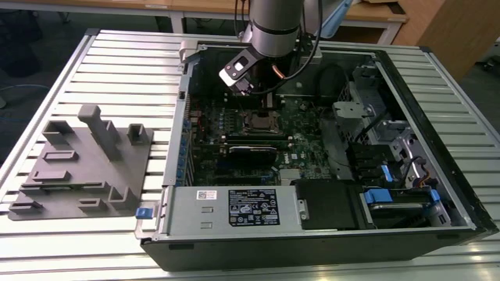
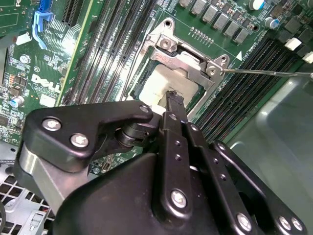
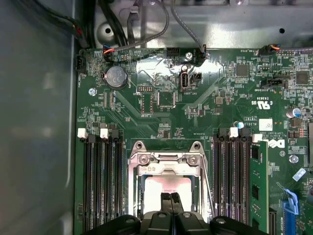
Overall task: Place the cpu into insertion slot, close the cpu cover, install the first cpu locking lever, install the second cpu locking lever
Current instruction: 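Close the cpu cover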
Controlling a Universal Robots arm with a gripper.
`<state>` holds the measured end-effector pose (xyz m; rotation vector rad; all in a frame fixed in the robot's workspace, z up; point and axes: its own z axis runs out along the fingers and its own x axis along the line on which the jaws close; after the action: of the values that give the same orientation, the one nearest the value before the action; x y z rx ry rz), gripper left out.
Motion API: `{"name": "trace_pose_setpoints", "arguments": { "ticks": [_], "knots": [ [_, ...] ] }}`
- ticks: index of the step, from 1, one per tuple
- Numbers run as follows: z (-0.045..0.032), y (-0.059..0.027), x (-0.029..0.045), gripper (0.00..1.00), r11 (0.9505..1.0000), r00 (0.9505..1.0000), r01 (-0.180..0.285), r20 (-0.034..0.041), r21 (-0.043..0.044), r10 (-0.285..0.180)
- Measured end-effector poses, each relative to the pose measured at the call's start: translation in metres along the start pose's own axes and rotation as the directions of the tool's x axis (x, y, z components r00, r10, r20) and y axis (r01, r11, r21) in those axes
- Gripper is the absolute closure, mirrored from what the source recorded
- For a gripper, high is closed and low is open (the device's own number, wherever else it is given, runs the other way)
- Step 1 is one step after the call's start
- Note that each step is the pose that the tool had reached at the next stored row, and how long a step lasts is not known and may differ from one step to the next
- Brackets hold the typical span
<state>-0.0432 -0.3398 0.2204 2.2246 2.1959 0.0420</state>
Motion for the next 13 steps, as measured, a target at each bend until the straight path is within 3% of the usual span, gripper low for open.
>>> {"name": "trace_pose_setpoints", "arguments": {
  "ticks": [10,13],
  "knots": [
    [0.0002,0.0000,0.0000,0.89,1.0000,1.0000,0.000,-0.0002,-0.0001,0.000],
    [0.0003,0.0000,0.0001,0.89,0.9998,0.9998,0.022,-0.0009,0.0000,-0.022]
  ]
}}
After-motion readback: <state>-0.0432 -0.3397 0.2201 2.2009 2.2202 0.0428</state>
